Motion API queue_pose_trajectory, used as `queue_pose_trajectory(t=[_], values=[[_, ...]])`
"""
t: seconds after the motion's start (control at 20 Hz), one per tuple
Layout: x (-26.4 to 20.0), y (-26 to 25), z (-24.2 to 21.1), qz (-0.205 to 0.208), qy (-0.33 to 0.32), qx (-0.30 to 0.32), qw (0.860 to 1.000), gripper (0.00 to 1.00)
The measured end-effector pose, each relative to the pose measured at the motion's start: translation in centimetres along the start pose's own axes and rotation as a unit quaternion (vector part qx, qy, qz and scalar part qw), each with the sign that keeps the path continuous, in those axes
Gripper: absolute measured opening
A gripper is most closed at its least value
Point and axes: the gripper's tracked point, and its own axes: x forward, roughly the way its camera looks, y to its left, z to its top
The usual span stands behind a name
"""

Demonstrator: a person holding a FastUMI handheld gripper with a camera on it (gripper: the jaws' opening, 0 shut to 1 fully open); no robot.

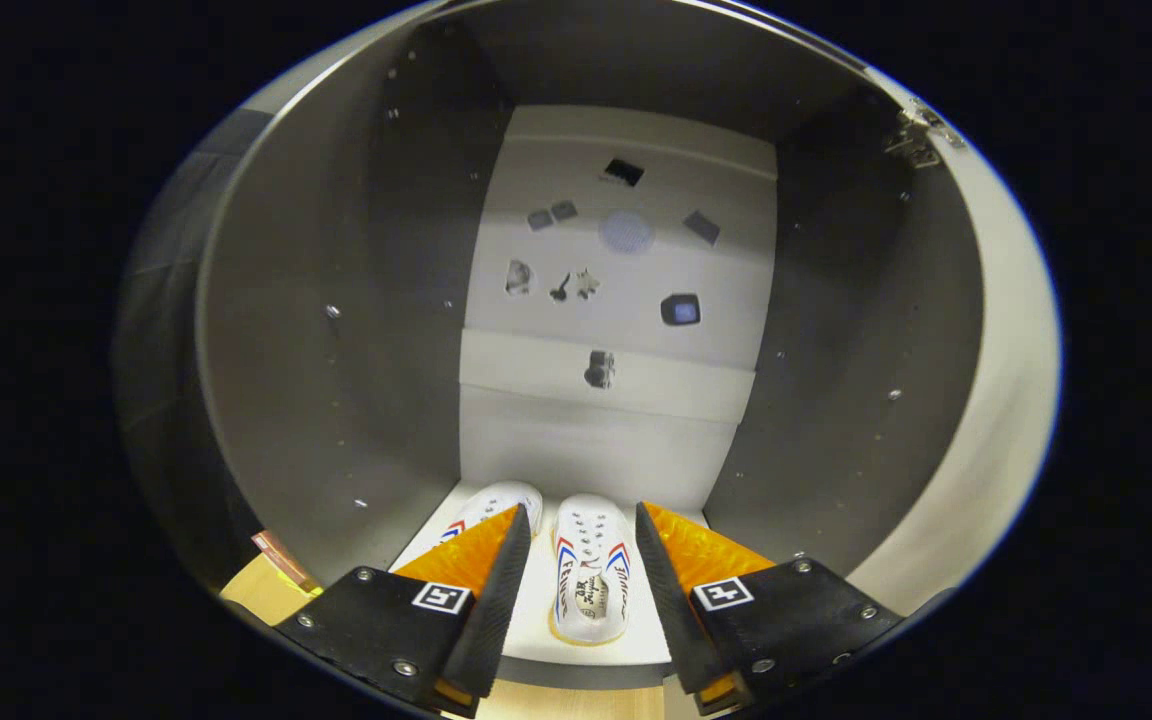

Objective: Open the shoe cabinet door, grab the shoes and put them into the shoe cabinet, then close the shoe cabinet door.

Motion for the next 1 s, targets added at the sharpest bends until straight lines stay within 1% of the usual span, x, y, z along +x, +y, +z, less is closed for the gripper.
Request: queue_pose_trajectory(t=[0.1,0.2,0.3,0.5,0.65,0.85,1.0], values=[[-3.3,0.1,1.3,0.002,-0.014,0.006,1.000,0.71],[-6.5,0.7,2.3,0.016,-0.028,0.015,0.999,0.74],[-9.3,1.1,3.0,0.022,-0.042,0.013,0.999,0.78],[-14.0,1.5,3.1,0.015,-0.060,0.005,0.998,0.85],[-17.6,1.0,3.0,0.010,-0.072,0.017,0.997,0.89],[-22.7,-1.4,2.5,0.006,-0.089,0.017,0.996,0.90],[-27.5,-4.5,1.9,-0.019,-0.115,0.024,0.993,0.90]])
